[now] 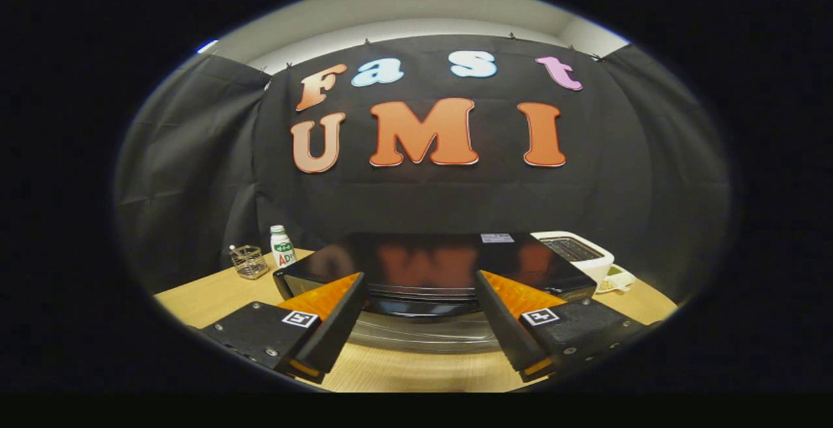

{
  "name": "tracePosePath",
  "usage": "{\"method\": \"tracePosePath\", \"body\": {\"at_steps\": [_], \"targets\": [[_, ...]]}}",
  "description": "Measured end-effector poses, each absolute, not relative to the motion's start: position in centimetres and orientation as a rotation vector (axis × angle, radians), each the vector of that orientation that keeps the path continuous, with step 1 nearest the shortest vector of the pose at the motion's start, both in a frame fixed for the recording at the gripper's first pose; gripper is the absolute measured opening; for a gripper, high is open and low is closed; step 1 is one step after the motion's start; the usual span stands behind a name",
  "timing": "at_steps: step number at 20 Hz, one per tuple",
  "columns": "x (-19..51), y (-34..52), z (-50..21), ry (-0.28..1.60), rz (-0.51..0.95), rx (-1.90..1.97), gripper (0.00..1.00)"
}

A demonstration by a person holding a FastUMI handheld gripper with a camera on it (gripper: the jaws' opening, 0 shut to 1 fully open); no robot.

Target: Open the toaster oven, put the food inside, and close the toaster oven door.

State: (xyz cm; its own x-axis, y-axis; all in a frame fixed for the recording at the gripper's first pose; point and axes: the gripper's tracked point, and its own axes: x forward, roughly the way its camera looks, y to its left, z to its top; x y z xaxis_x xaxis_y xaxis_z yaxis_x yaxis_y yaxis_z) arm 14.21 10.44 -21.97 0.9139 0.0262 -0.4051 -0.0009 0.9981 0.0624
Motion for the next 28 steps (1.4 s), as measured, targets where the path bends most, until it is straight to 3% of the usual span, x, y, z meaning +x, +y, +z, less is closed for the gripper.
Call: {"method": "tracePosePath", "body": {"at_steps": [8, 13, 15, 25, 28], "targets": [[14.6, 10.6, -22.6, 0.362, 0.022, 0.043, 0.97], [13.0, 11.7, -22.8, 0.35, 0.09, 0.076, 0.79], [11.8, 11.9, -22.2, 0.361, 0.111, 0.079, 0.77], [3.2, 13.2, -24.4, 0.42, 0.237, 0.113, 0.76], [1.6, 11.9, -27.6, 0.52, 0.201, 0.18, 0.76]]}}
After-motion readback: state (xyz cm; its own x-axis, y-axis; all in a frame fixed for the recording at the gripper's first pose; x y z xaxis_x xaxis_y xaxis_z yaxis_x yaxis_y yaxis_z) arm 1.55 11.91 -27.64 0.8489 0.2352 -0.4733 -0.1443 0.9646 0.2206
